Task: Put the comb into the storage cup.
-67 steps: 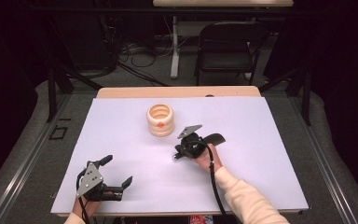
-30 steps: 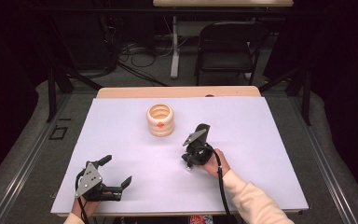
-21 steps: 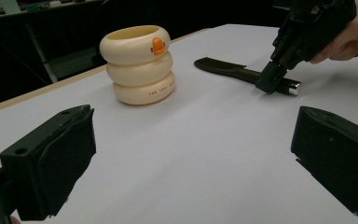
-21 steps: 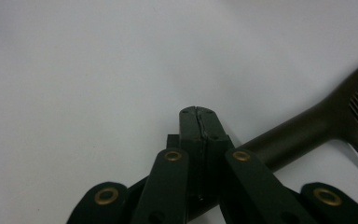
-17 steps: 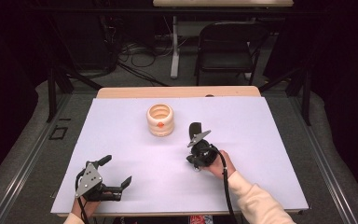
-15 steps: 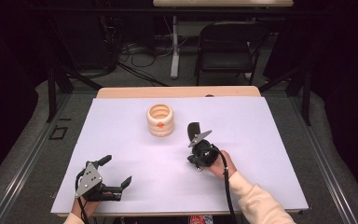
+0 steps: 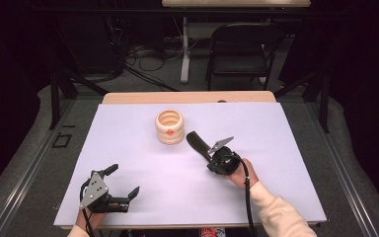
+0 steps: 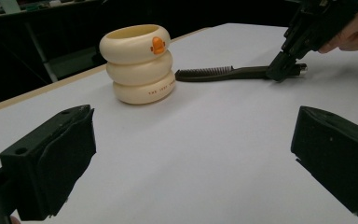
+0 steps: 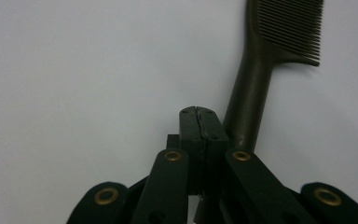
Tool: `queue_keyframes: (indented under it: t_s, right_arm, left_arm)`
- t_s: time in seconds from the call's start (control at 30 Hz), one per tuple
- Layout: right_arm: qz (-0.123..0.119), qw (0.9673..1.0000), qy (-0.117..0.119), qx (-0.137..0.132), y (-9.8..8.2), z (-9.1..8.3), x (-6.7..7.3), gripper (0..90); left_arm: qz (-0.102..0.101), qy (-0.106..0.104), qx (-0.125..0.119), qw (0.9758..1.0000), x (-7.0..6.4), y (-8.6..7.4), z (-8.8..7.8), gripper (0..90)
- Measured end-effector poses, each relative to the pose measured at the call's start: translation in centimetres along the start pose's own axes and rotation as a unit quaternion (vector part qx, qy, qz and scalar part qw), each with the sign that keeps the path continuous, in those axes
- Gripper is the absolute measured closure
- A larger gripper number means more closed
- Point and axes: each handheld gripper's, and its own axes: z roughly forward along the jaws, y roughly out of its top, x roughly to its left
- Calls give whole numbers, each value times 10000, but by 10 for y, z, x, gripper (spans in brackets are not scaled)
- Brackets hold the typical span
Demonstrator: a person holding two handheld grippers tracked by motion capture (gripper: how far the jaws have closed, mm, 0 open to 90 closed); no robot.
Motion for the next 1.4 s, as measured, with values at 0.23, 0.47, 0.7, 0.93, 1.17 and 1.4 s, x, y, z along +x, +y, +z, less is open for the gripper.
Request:
queue_keyframes:
  t_s: [0.23,0.47,0.7,0.93,1.17,1.4]
  right_arm:
    - [65,9998,-209,36,-4,-4,-9,900]
    - [39,9997,-207,79,-4,-6,-11,864]
    - [42,10000,-9,42,3,-16,-10,635]
    - [20,9999,-95,27,10,-23,-11,463]
    - [51,9995,-268,182,18,-25,-14,257]
    - [45,9987,-350,370,27,-22,-15,108]
  left_arm:
    - [3,0,1,10000,0,0,0,2]
    - [3,-2,-5,10000,0,0,0,2]
    - [10,-4,-3,10000,0,0,0,2]
    - [21,-11,10,10000,0,0,0,2]
    - [23,-11,11,10000,0,0,0,2]
    - [26,-6,11,10000,0,0,0,2]
